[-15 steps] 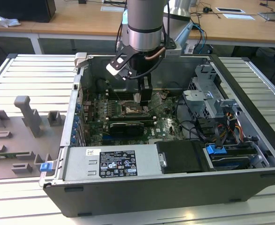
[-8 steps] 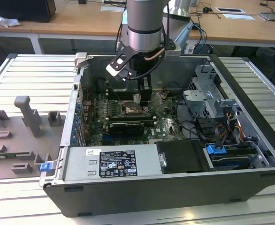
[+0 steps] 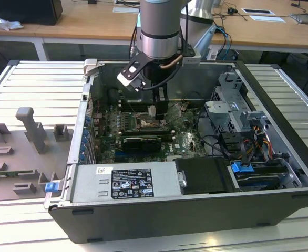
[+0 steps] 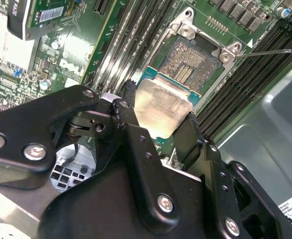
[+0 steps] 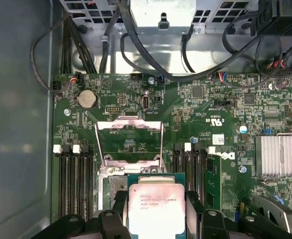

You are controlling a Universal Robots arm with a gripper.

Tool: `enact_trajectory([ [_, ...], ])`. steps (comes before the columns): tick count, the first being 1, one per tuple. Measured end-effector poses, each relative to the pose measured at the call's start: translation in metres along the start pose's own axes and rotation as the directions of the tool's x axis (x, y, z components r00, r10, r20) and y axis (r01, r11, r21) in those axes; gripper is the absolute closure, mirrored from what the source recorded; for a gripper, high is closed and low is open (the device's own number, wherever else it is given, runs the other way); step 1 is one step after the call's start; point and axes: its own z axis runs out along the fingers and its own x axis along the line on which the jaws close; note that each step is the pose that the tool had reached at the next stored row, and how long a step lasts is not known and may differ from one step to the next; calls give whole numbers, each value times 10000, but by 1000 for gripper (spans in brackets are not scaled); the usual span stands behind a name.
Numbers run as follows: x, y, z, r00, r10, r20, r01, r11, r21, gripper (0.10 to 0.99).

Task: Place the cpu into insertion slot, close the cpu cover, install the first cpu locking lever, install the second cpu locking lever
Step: 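Place the cpu into insertion slot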

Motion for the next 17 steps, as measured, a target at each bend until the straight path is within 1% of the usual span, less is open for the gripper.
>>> enact_trajectory([
  [6,0,-37,21,9993,385,32,-385,9993,-5,541],
  [8,0,-42,28,9992,390,32,-390,9992,-6,541],
  [11,5,-60,96,9993,384,31,-384,9993,0,541],
  [13,11,-67,137,9997,230,13,-230,9997,2,541],
  [17,22,-68,141,9998,192,10,-192,9998,3,541],
])
